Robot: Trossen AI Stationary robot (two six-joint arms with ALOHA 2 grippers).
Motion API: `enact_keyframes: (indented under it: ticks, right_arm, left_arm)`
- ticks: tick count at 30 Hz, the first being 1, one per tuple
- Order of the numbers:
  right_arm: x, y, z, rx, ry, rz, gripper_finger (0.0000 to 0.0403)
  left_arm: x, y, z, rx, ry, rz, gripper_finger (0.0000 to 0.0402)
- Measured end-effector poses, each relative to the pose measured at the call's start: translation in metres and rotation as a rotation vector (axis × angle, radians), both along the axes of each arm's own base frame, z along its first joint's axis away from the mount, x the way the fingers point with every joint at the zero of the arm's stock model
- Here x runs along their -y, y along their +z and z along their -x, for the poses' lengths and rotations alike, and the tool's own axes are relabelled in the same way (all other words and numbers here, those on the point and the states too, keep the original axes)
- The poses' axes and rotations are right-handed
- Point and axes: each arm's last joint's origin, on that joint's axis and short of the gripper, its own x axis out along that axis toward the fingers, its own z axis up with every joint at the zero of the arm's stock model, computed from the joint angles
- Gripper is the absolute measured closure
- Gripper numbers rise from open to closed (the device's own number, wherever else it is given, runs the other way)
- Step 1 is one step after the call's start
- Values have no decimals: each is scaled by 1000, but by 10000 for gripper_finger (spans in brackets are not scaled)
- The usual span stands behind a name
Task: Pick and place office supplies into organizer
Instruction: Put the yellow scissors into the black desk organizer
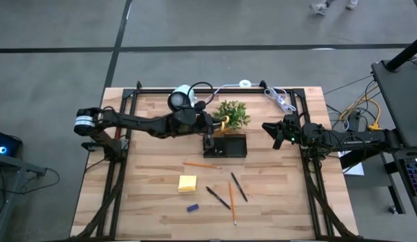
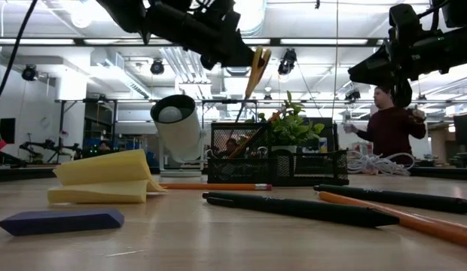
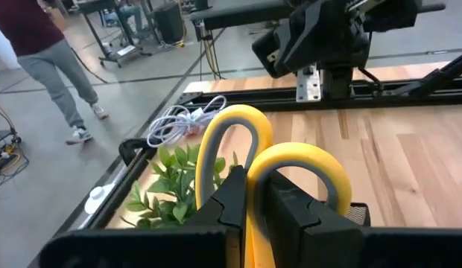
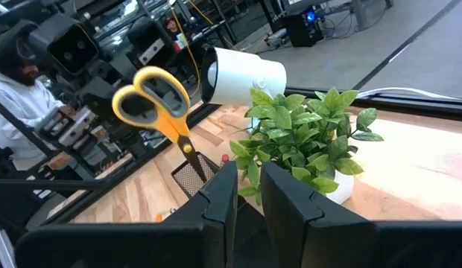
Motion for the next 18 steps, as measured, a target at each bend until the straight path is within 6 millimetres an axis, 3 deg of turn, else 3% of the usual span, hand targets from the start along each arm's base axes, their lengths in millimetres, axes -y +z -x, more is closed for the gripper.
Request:
enact_keyframes:
  ticks: [6, 18]
  right_arm:
    - [0, 0, 0, 2, -1, -5, 351]
    - [0, 0, 0, 3, -1, -6, 351]
  left_arm:
    - [0, -12, -6, -28, 0, 7, 390]
    - [0, -16, -7, -51, -14, 15, 390]
